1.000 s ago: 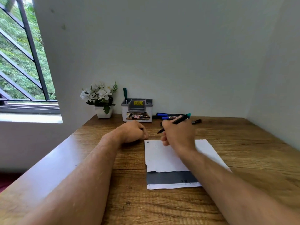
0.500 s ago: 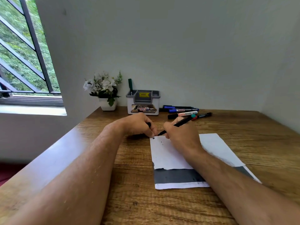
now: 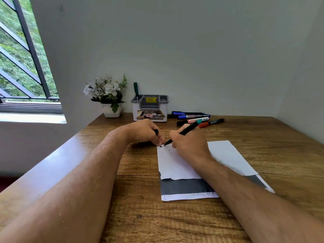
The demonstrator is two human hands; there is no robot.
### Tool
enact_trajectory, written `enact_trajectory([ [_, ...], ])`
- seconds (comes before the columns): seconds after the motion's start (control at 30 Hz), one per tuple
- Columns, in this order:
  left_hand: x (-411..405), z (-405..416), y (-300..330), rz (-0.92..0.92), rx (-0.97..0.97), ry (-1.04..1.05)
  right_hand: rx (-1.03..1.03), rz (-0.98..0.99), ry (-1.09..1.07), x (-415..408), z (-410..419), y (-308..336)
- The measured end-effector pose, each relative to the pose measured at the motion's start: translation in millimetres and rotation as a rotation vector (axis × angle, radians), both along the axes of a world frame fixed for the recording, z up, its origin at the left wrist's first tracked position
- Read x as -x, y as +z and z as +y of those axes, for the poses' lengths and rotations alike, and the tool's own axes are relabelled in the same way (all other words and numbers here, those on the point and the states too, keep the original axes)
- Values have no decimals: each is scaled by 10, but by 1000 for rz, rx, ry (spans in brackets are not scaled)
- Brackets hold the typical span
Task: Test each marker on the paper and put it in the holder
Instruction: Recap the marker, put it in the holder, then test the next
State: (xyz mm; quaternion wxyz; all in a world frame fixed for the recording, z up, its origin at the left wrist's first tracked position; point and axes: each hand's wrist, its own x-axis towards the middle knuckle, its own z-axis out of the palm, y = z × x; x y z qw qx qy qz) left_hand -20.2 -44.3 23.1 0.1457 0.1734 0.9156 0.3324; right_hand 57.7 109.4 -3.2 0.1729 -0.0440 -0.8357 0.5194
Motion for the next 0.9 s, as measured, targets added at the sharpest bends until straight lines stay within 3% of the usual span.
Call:
enact_trajectory([
  [0.9,-1,-2,21,-18,16,-10,-31,16,0,23,8,-20],
])
